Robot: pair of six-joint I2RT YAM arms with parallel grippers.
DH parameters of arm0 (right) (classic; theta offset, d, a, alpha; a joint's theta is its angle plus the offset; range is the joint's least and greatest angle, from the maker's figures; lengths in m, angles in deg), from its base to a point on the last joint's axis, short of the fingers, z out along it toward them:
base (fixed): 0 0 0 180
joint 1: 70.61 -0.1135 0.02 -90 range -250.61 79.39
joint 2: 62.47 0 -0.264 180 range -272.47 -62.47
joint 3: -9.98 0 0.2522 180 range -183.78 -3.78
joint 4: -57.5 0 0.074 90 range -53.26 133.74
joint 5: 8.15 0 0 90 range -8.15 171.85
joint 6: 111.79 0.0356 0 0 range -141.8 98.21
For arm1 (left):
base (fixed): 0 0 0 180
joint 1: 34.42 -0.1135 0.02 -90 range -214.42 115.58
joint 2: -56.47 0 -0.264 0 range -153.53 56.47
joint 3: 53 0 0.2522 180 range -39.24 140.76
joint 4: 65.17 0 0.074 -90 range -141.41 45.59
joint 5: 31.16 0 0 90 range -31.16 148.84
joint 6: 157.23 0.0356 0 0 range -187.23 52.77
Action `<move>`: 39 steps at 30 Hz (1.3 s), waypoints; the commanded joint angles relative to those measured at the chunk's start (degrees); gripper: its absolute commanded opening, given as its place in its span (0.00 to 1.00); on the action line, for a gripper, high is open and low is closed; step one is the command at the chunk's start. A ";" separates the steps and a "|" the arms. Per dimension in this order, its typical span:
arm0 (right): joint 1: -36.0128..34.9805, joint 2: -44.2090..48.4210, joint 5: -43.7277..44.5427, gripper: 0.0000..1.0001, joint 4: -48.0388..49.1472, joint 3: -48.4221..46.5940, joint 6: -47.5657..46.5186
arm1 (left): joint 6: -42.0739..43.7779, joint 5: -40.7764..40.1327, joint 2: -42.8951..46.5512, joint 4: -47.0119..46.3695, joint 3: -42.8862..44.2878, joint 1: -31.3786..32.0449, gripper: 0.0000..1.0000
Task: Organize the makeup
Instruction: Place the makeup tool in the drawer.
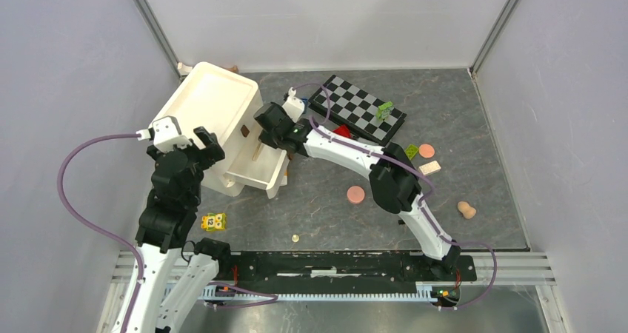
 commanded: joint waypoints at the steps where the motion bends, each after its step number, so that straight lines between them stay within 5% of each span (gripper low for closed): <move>1: 0.02 -2.78 -1.74 0.07 -0.35 -2.58 0.01 | -1.00 0.04 0.50 -1.07 0.39 -0.34 0.91; 9: 0.02 -2.80 -1.77 0.32 0.20 -2.46 -0.93 | -1.00 0.04 0.48 -0.98 0.38 -0.33 0.91; 23: -0.02 9.00 7.21 0.35 2.41 -4.03 -12.86 | -1.00 0.03 0.32 -0.89 0.39 -0.42 0.91; 33: 0.25 37.64 21.86 0.36 8.36 30.26 -37.19 | -0.82 -0.10 -0.36 -0.80 0.29 -0.42 0.91; 39: 7.33 56.75 28.05 0.37 2.00 53.99 -40.53 | -0.74 -0.10 -0.94 -0.80 0.30 -0.42 0.91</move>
